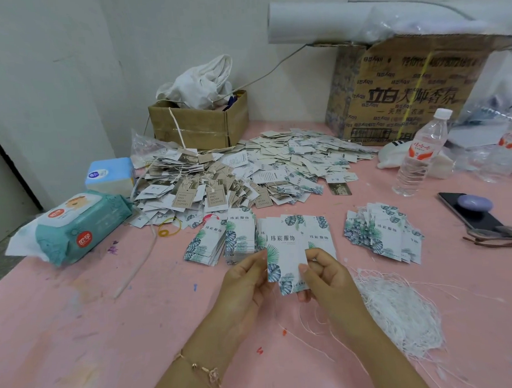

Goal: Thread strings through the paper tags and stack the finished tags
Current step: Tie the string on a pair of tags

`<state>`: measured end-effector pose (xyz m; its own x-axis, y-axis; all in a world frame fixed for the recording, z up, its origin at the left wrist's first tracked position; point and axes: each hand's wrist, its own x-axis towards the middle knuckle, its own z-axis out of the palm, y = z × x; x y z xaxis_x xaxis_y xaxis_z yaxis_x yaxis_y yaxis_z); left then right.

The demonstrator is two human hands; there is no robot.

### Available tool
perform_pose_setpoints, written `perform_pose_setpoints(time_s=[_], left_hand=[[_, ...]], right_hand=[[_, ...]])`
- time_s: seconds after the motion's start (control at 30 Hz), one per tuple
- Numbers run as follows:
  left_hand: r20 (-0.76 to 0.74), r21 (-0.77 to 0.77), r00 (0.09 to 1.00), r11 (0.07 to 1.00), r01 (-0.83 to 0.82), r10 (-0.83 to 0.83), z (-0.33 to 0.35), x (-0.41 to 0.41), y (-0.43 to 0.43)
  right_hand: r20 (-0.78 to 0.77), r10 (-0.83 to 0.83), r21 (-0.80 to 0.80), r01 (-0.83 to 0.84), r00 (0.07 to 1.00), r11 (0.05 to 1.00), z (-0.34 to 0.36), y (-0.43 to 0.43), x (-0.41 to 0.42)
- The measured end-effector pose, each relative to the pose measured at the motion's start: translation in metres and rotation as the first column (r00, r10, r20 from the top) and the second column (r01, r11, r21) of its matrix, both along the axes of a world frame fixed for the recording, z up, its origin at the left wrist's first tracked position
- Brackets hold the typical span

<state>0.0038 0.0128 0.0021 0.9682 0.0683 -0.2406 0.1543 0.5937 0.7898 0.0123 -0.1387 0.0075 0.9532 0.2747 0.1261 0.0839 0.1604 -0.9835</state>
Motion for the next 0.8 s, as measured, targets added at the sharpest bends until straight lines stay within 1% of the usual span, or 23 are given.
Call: perform_pose_setpoints(time_s=[0.1, 0.17, 0.3, 0.43, 0.57, 0.63, 0.73, 0.8], left_hand=[[0.018, 0.02, 1.0, 1.0, 0.003, -0.003, 0.004, 0.001, 0.003], [0.015, 0.032, 1.0, 0.999, 0.01, -0.011, 0.006, 0.002, 0.006], [0.011, 0.0, 0.999, 1.0, 0.031, -0.031, 0.01, 0.004, 0.012], [-0.034, -0.055, 0.998, 0.997, 0.058, -0.06, 0.012, 0.003, 0.014], [-0.065, -0.119, 0.997, 0.993, 0.023, -0.031, 0.015, 0.004, 0.013], [-0.075, -0.072, 0.996, 0.997, 0.032, -0.038, 0.015, 0.004, 0.013], [-0.03, 0.076, 0.995, 0.993, 0.094, -0.092, 0.016, 0.001, 0.011], [-0.013, 0.102, 0.993, 0.988, 0.115, -0.115, 0.015, 0.0, 0.009]], right_hand=[[-0.009, 0.056, -0.052, -0.057, 0.998, 0.997, -0.002, -0.002, 0.0], [-0.032, 0.122, -0.098, -0.124, 0.992, 0.987, -0.001, -0.005, -0.001], [-0.064, 0.212, -0.204, -0.221, 0.975, 0.954, 0.003, -0.007, -0.004], [-0.12, 0.242, -0.221, -0.263, 0.963, 0.939, 0.007, -0.005, -0.008], [-0.138, 0.243, -0.227, -0.27, 0.96, 0.936, 0.009, -0.003, -0.01], [-0.129, 0.237, -0.238, -0.262, 0.963, 0.935, 0.009, -0.003, -0.01], [-0.115, 0.224, -0.198, -0.243, 0.968, 0.949, 0.008, -0.002, -0.009], [-0.094, 0.22, -0.16, -0.233, 0.971, 0.959, 0.008, -0.003, -0.008]])
